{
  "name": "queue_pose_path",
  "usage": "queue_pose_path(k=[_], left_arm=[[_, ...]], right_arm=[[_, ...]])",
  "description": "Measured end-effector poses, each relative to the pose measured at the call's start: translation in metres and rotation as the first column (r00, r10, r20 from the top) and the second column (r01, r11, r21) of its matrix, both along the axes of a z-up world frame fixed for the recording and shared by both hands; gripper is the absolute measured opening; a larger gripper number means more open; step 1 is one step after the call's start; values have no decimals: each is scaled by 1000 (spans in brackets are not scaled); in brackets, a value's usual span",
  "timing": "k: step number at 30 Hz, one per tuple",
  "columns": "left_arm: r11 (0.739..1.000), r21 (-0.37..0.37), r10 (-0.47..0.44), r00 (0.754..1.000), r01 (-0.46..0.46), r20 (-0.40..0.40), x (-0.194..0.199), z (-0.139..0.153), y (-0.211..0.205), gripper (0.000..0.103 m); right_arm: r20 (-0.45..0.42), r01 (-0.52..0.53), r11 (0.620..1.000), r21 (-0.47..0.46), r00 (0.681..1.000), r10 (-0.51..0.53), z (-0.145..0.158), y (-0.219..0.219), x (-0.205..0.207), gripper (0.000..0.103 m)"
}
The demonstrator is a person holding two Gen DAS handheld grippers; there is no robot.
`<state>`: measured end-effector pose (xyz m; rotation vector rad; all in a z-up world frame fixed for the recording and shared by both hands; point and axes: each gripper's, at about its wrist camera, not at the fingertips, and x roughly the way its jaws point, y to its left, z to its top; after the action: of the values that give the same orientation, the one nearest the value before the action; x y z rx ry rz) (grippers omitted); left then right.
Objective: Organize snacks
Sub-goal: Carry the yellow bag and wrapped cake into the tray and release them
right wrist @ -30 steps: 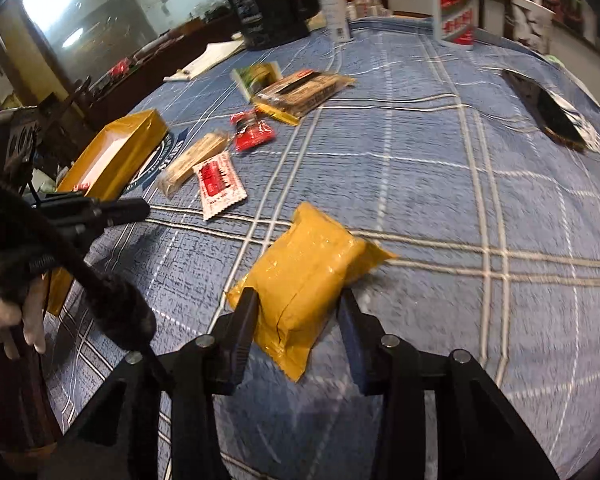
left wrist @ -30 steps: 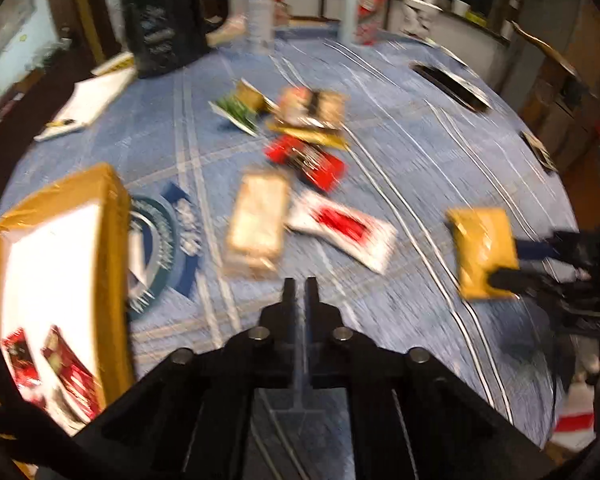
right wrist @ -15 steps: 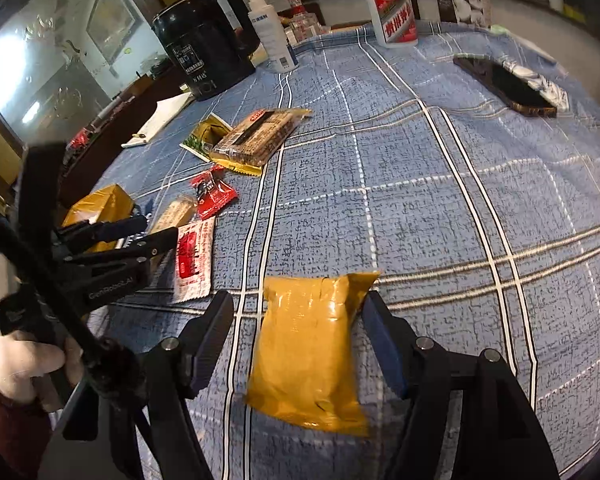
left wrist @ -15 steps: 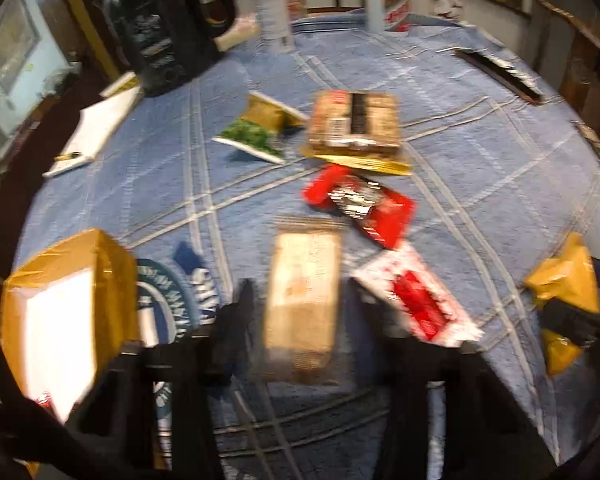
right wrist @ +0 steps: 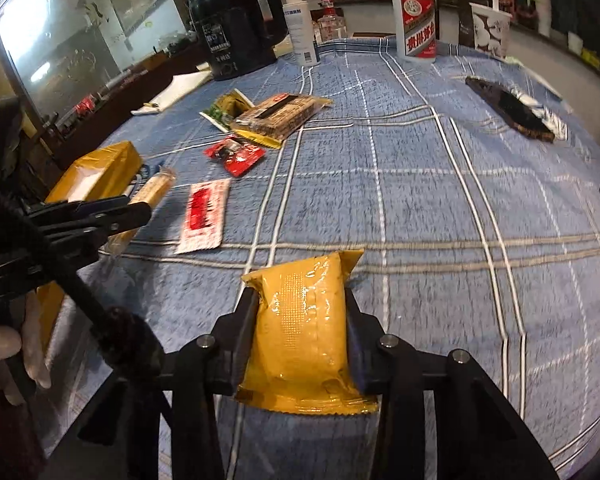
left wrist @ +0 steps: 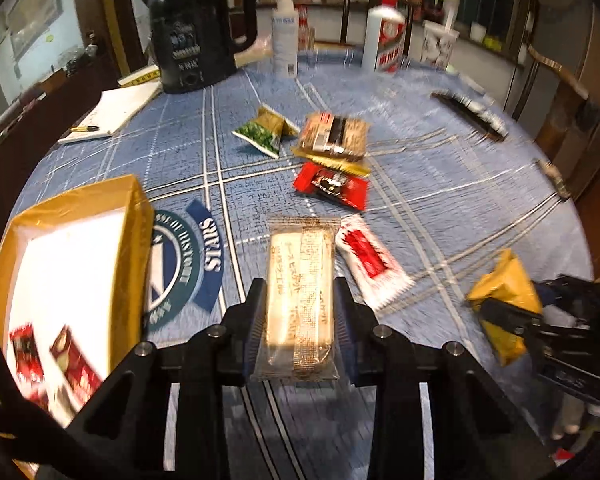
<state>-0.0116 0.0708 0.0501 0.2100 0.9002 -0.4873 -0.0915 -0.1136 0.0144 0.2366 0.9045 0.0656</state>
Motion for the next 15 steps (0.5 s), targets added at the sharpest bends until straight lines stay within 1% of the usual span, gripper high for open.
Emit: queue_pose_path(k=[2, 6, 7, 11, 13, 15], left_arm=[[998, -55, 8, 1000, -7, 13, -15, 13, 14, 35], [993, -114, 34, 999, -31, 31, -30, 33, 42, 35], [991, -127, 54, 998, -48, 42, -34, 40, 54, 35], [982, -149, 130, 988, -116, 82, -43, 58, 99, 35], [975, -161, 171, 982, -156, 86, -44, 63, 124, 35], [963, -166, 227, 970, -210, 88, -43, 65, 151, 35]], right_arm=[[7, 2, 1000, 2, 1000, -2, 3, 1, -8, 39], [38, -17, 999, 29, 999, 16, 20, 11, -22, 39], [47, -29, 999, 37, 999, 27, 26, 15, -24, 39], [93, -113, 991, 73, 990, 107, 51, 43, -27, 40], [118, -166, 982, 91, 981, 155, 65, 63, -26, 40], [138, -221, 969, 114, 969, 205, 77, 86, -22, 40]])
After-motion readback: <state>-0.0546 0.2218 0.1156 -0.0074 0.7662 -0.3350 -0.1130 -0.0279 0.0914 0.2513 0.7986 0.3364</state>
